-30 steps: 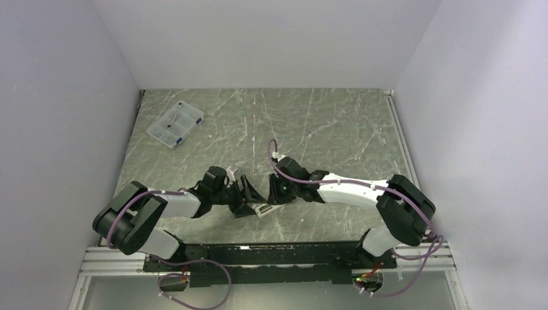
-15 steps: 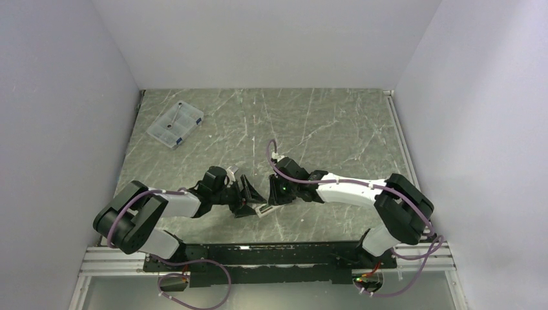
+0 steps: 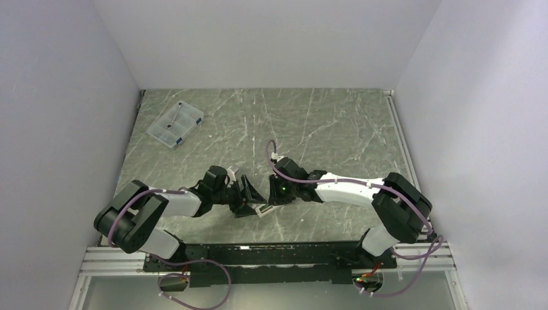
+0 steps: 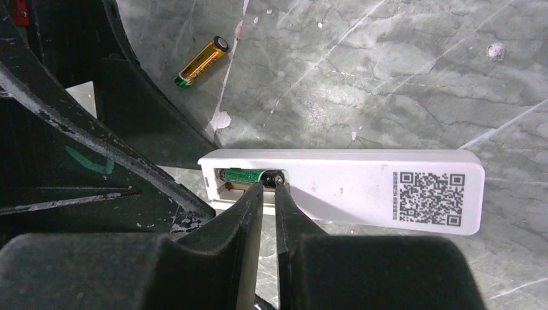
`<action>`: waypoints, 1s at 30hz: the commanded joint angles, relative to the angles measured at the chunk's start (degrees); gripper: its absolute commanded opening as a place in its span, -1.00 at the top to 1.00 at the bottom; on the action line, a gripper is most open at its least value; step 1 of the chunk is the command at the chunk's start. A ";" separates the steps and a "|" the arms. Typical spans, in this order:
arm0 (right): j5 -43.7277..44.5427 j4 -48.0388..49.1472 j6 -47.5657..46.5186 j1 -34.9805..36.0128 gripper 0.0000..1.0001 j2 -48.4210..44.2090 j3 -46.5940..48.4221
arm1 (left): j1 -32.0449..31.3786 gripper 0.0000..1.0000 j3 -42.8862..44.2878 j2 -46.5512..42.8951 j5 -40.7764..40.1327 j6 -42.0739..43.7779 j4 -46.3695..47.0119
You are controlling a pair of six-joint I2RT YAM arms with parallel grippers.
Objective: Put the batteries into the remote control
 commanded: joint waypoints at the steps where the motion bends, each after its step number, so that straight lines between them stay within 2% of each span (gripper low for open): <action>1: 0.29 1.90 -0.67 -0.04 0.71 1.13 1.73 | -0.27 -0.58 1.18 -0.97 -1.18 3.22 -5.51; 11: 0.21 2.00 -0.58 -0.04 0.72 1.34 1.97 | -0.24 -0.70 3.16 -4.49 -2.81 6.01 -15.01; 23: -0.12 2.15 -0.58 -0.04 0.72 1.05 2.17 | -0.29 -0.63 2.54 -1.16 2.70 2.46 -4.72; 30: -0.93 2.18 -0.75 0.05 0.72 1.56 2.17 | -0.47 -0.56 4.20 -0.26 3.14 3.04 -5.10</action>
